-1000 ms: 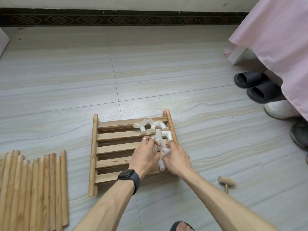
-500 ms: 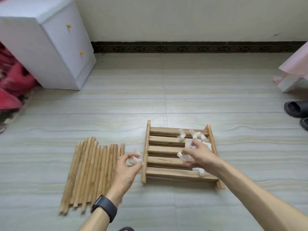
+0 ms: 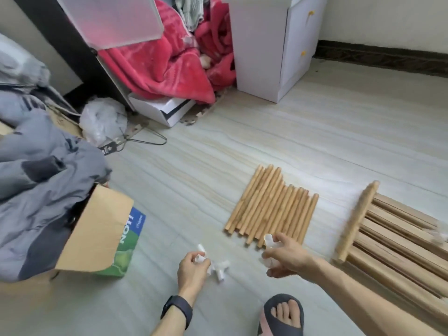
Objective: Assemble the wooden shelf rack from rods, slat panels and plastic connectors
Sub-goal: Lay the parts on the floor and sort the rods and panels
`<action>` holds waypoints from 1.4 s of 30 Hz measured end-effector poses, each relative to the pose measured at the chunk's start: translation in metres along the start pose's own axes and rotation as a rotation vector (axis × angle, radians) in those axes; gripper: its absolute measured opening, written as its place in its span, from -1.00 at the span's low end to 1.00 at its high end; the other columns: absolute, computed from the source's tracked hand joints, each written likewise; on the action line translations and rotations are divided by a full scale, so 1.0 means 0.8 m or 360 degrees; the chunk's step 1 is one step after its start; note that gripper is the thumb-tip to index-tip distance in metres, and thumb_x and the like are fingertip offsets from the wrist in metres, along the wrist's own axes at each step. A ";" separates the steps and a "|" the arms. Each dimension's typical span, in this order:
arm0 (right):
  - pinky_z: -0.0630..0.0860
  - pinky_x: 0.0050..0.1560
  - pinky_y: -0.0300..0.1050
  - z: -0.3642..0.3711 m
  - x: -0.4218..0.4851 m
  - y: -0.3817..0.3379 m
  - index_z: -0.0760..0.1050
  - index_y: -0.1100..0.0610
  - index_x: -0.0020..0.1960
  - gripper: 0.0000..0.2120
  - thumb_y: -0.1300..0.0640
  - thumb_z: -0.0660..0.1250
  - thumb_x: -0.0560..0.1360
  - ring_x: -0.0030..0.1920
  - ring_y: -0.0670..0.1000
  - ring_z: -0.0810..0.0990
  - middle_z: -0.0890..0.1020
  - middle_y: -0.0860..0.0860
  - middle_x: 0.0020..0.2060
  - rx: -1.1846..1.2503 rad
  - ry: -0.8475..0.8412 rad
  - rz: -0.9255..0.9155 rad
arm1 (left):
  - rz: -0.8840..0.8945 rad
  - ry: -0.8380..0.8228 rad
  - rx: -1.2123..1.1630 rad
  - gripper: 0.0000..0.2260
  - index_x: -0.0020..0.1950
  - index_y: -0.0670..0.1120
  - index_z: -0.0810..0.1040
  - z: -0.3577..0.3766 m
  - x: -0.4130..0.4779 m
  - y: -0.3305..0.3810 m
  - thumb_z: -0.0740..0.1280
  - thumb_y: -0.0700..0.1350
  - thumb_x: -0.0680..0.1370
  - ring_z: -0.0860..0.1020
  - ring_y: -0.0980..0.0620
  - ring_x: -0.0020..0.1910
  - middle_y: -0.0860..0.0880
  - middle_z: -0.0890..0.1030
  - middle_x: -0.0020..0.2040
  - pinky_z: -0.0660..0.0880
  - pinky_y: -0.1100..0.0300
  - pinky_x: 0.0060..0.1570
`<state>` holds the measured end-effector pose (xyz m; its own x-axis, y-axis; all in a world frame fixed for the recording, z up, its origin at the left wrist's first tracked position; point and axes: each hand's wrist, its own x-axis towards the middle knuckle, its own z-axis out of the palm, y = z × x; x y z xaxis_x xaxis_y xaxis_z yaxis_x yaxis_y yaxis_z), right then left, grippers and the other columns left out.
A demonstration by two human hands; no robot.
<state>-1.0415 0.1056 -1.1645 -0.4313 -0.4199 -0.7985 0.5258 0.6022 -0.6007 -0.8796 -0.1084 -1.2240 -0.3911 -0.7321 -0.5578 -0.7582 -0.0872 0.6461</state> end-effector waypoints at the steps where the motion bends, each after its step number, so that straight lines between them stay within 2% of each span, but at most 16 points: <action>1: 0.67 -0.29 -0.03 0.019 0.015 0.008 0.38 0.11 0.23 -0.64 0.20 0.40 0.50 -0.22 0.21 0.75 0.65 0.26 0.00 0.0091 -0.0001 0.0031 | -0.0026 -0.0007 0.0021 -0.86 -0.04 0.02 0.57 -0.002 0.006 -0.010 0.44 -0.18 0.47 0.54 -0.02 -0.02 -0.07 0.60 0.09 0.36 0.32 -0.29; 5: 0.64 -0.35 -0.08 0.080 0.057 0.043 0.27 0.05 0.32 -0.54 0.24 0.37 0.51 -0.30 0.19 0.73 0.57 0.18 0.09 0.0398 0.0095 0.0172 | -0.0074 -0.0008 0.0141 -0.83 0.01 0.00 0.57 0.001 0.024 -0.026 0.43 -0.19 0.47 0.55 0.00 -0.06 -0.08 0.58 0.14 0.40 0.25 -0.27; 8: 0.64 -0.36 -0.06 0.115 0.070 0.058 0.28 0.05 0.30 -0.57 0.19 0.34 0.50 -0.35 0.19 0.71 0.59 0.14 -0.02 0.0429 0.0111 0.0158 | -0.0022 -0.0059 0.0254 -0.75 0.08 0.08 0.54 0.009 0.031 -0.023 0.41 -0.18 0.46 0.53 0.03 -0.02 -0.03 0.48 0.19 0.46 0.20 -0.12; 11: 0.70 -0.29 0.07 0.129 0.077 0.063 0.30 0.02 0.29 -0.59 0.17 0.31 0.47 -0.42 0.16 0.65 0.64 0.18 -0.09 0.0316 0.0174 0.0155 | 0.0111 -0.0272 0.0417 -0.66 0.15 0.20 0.47 0.018 0.033 -0.019 0.40 -0.14 0.47 0.48 0.22 -0.06 0.04 0.41 0.18 0.40 0.34 -0.19; 13: 0.71 -0.21 0.09 0.135 0.080 0.065 0.30 0.01 0.35 -0.55 0.18 0.27 0.48 -0.38 0.14 0.67 0.64 0.16 -0.05 0.0281 0.0116 0.0177 | 0.0164 -0.0426 0.0532 -0.64 0.18 0.24 0.45 0.020 0.034 -0.018 0.39 -0.11 0.48 0.47 0.25 -0.01 0.05 0.40 0.18 0.40 0.33 -0.13; 16: 0.71 -0.10 0.02 0.141 0.083 0.068 0.26 0.01 0.52 -0.43 0.18 0.23 0.53 -0.20 0.17 0.73 0.55 0.04 0.16 0.0210 0.0063 0.0154 | 0.0199 -0.0538 0.0659 -0.58 0.30 0.23 0.42 0.018 0.036 -0.015 0.34 -0.11 0.50 0.47 0.13 0.08 0.01 0.42 0.23 0.40 0.26 0.06; 18: 0.70 -0.07 0.00 0.141 0.081 0.068 0.20 0.01 0.59 -0.37 0.22 0.21 0.54 -0.15 0.15 0.73 0.51 0.06 0.27 0.0163 0.0038 0.0147 | 0.0207 -0.0609 0.0764 -0.52 0.40 0.19 0.40 0.013 0.037 -0.011 0.32 -0.12 0.50 0.46 0.07 0.17 -0.01 0.44 0.26 0.40 0.25 0.14; 22: 0.65 0.03 0.03 0.135 0.066 0.061 0.11 -0.04 0.63 -0.27 0.30 0.14 0.51 -0.17 0.10 0.65 0.62 0.19 0.19 -0.0050 -0.0024 0.0111 | 0.0230 -0.0660 0.0999 -0.48 0.48 0.14 0.33 0.000 0.029 0.000 0.29 -0.08 0.52 0.50 -0.04 0.25 -0.03 0.44 0.31 0.45 0.13 0.26; 24: 0.63 0.03 -0.03 0.128 0.057 0.055 0.18 -0.04 0.61 -0.32 0.29 0.14 0.52 -0.17 0.09 0.60 0.65 0.19 0.13 -0.0233 -0.0058 0.0077 | 0.0276 -0.0666 0.1152 -0.49 0.51 0.10 0.30 -0.006 0.023 0.010 0.26 -0.08 0.55 0.50 -0.07 0.27 -0.04 0.44 0.35 0.45 0.09 0.28; 26: 0.61 0.00 -0.10 0.119 0.045 0.045 0.32 -0.01 0.55 -0.41 0.25 0.18 0.53 -0.14 0.06 0.59 0.62 0.09 0.09 -0.0382 -0.0081 0.0055 | 0.0329 -0.0708 0.1306 -0.49 0.51 0.06 0.29 -0.011 0.015 0.024 0.24 -0.11 0.56 0.48 -0.09 0.32 -0.06 0.44 0.38 0.43 0.06 0.31; 28: 0.57 0.12 -0.09 0.103 0.028 0.031 0.43 -0.02 0.46 -0.50 0.18 0.23 0.53 0.03 0.06 0.62 0.58 0.05 0.24 -0.0601 -0.0053 -0.0020 | 0.0401 -0.0754 0.1391 -0.50 0.50 0.03 0.31 -0.013 0.004 0.046 0.23 -0.14 0.55 0.48 -0.09 0.32 -0.08 0.46 0.38 0.45 0.03 0.30; 31: 0.47 0.27 -0.14 0.070 -0.010 -0.006 0.50 -0.05 0.39 -0.60 0.08 0.24 0.57 0.30 0.04 0.55 0.54 0.01 0.38 -0.0959 0.0043 -0.0135 | 0.0591 -0.0780 0.1429 -0.51 0.51 0.04 0.32 -0.007 -0.024 0.096 0.22 -0.13 0.56 0.50 -0.08 0.29 -0.08 0.48 0.37 0.48 0.00 0.28; 33: 0.49 0.25 -0.13 0.044 -0.042 -0.036 0.52 -0.01 0.37 -0.63 0.08 0.23 0.58 0.27 0.05 0.57 0.59 0.01 0.32 -0.1123 0.0152 -0.0205 | 0.0786 -0.0788 0.1412 -0.52 0.50 0.03 0.33 0.004 -0.047 0.136 0.22 -0.10 0.57 0.50 -0.07 0.31 -0.08 0.49 0.38 0.47 0.00 0.30; 36: 0.62 0.13 -0.02 -0.002 -0.100 -0.070 0.50 0.08 0.37 -0.63 0.12 0.17 0.60 0.12 0.12 0.65 0.63 0.10 0.20 -0.1406 0.0332 -0.0260 | 0.1105 -0.0822 0.1384 -0.55 0.50 0.05 0.33 0.036 -0.091 0.200 0.22 -0.06 0.59 0.54 -0.06 0.23 -0.05 0.50 0.37 0.52 0.00 0.23; 39: 0.55 0.18 -0.04 -0.061 -0.162 -0.079 0.48 0.15 0.38 -0.63 0.15 0.13 0.61 0.23 0.18 0.58 0.59 0.17 0.26 -0.1810 0.0606 -0.0270 | 0.1429 -0.0899 0.1381 -0.59 0.47 0.06 0.38 0.081 -0.144 0.256 0.25 -0.04 0.61 0.54 -0.01 0.26 -0.02 0.52 0.36 0.50 0.08 0.25; 42: 0.53 0.13 -0.05 -0.128 -0.217 -0.067 0.48 0.20 0.31 -0.67 0.15 0.14 0.61 0.25 0.20 0.58 0.59 0.18 0.26 -0.1908 0.0820 -0.0195 | 0.1696 -0.1005 0.1494 -0.63 0.42 0.07 0.44 0.126 -0.201 0.300 0.25 -0.02 0.60 0.52 0.01 0.29 -0.01 0.56 0.33 0.45 0.08 0.30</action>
<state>-1.0694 0.2157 -0.9896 -0.7990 -0.3694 -0.4745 -0.3962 0.9170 -0.0468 -1.0516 0.0566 -1.0317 -0.9080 0.2362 -0.3461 0.0548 0.8858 0.4608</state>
